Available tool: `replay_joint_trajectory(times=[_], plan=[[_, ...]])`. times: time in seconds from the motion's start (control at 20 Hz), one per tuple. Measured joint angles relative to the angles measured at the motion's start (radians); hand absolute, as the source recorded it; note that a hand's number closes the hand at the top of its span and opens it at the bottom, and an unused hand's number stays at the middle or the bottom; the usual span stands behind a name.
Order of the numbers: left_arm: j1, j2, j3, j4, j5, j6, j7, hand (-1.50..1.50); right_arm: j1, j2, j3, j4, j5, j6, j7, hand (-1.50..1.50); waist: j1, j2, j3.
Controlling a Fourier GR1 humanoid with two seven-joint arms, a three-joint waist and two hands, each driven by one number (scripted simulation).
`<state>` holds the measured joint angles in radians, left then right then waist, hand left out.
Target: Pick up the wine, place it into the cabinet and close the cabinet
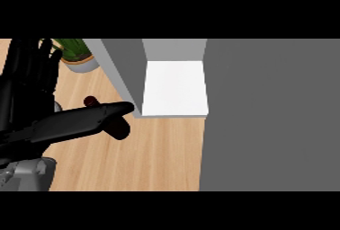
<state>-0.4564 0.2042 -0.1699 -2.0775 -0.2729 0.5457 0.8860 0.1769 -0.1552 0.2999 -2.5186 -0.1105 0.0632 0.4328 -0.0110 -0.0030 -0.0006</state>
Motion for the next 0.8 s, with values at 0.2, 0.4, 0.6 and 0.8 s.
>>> replay_joint_trajectory(times=[0.2, 0.4, 0.6, 0.8], plan=[[0.076, 0.009, 0.029, -0.005, 0.052, -0.021, -0.061, -1.5, -0.014, -0.001, 0.011, -0.003, 0.002, -0.008, 0.013, -1.5, 0.0, 0.0, 0.0], [0.157, -0.002, 0.05, 0.014, 0.101, -0.036, -0.144, -1.5, -0.017, 0.003, 0.024, -0.003, 0.005, -0.018, 0.017, -1.5, -0.002, 0.0, -0.001], [0.222, -0.011, 0.076, 0.073, 0.167, -0.072, -0.248, -1.5, -0.041, 0.0, 0.016, -0.003, 0.007, -0.025, 0.035, -1.5, -0.002, 0.001, -0.001], [0.29, -0.025, 0.091, 0.121, 0.224, -0.114, -0.354, -1.5, -0.028, 0.008, 0.043, -0.001, 0.013, -0.034, 0.024, -1.5, -0.002, 0.0, -0.001]])
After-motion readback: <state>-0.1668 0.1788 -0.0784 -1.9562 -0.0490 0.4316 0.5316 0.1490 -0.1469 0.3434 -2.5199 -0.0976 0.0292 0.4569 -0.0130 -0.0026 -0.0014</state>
